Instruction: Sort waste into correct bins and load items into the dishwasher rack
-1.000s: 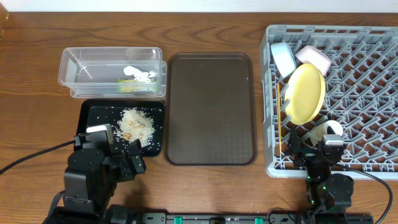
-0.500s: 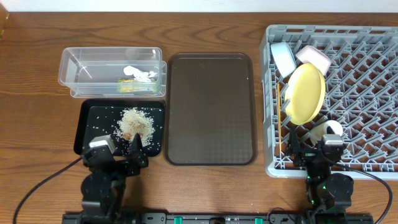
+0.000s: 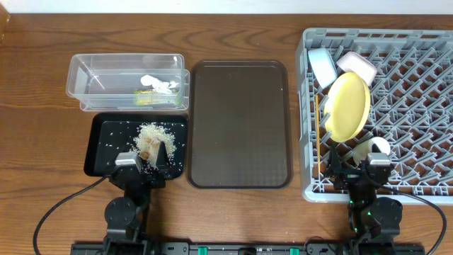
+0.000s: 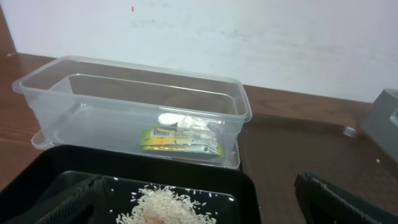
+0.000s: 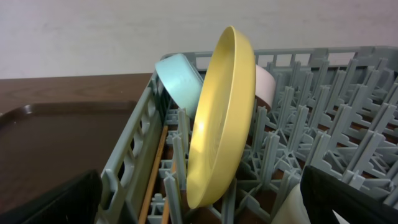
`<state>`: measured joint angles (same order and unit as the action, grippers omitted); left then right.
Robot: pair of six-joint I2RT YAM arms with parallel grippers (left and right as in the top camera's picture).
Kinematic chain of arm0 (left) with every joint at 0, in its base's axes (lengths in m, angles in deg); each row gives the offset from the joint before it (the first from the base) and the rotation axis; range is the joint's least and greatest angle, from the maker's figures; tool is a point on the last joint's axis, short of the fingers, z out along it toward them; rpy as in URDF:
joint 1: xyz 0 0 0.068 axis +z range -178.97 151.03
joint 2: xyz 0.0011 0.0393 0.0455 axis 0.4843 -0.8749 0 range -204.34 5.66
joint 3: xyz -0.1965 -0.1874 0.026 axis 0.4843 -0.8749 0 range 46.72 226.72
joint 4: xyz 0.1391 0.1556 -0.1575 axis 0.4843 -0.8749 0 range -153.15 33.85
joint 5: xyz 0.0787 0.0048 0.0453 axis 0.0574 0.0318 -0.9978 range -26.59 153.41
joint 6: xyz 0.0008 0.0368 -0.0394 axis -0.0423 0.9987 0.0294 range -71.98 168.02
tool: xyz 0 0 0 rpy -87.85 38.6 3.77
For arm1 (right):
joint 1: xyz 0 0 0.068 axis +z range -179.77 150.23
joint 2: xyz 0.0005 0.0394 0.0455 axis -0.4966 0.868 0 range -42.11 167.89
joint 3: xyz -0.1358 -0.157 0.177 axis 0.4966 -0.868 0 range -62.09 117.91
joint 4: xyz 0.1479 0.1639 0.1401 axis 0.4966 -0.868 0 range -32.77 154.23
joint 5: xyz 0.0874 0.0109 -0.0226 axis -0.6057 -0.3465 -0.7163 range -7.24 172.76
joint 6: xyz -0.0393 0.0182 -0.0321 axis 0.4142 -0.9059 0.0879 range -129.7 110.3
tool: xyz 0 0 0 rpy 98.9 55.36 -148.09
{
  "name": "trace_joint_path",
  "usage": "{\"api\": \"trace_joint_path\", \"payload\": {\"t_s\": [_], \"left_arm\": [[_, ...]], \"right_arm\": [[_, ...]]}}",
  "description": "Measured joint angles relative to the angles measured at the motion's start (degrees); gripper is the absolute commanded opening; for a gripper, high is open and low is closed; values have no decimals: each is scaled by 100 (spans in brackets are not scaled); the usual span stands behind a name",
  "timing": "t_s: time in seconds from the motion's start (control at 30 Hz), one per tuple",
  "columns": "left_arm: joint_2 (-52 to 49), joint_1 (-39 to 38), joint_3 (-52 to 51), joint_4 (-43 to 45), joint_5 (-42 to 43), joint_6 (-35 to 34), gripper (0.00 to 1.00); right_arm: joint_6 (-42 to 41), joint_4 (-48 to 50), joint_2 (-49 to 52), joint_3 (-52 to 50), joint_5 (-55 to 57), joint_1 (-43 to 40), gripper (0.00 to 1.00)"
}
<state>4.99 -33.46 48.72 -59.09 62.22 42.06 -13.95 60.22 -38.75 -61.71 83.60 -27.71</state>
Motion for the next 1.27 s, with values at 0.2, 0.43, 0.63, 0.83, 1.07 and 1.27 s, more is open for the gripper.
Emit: {"api": "trace_joint_path", "payload": {"t_s": [0.2,0.43,0.63,0.83,1.07,1.27], "left_arm": [[2,0,0,-2,50,111,98],[2,0,0,-2,85,153,98],[2,0,0,-2,85,153,98],[2,0,0,-2,85,155,98],[2,0,-2,-2,85,153,98],[2,0,0,-2,85,155,98]], "right_arm": [[0,0,0,0,0,0,99],[0,0,0,0,0,0,99],[0,0,0,0,0,0,99],[0,0,0,0,0,0,99],[0,0,0,0,0,0,99],[0,0,0,0,0,0,99]]}}
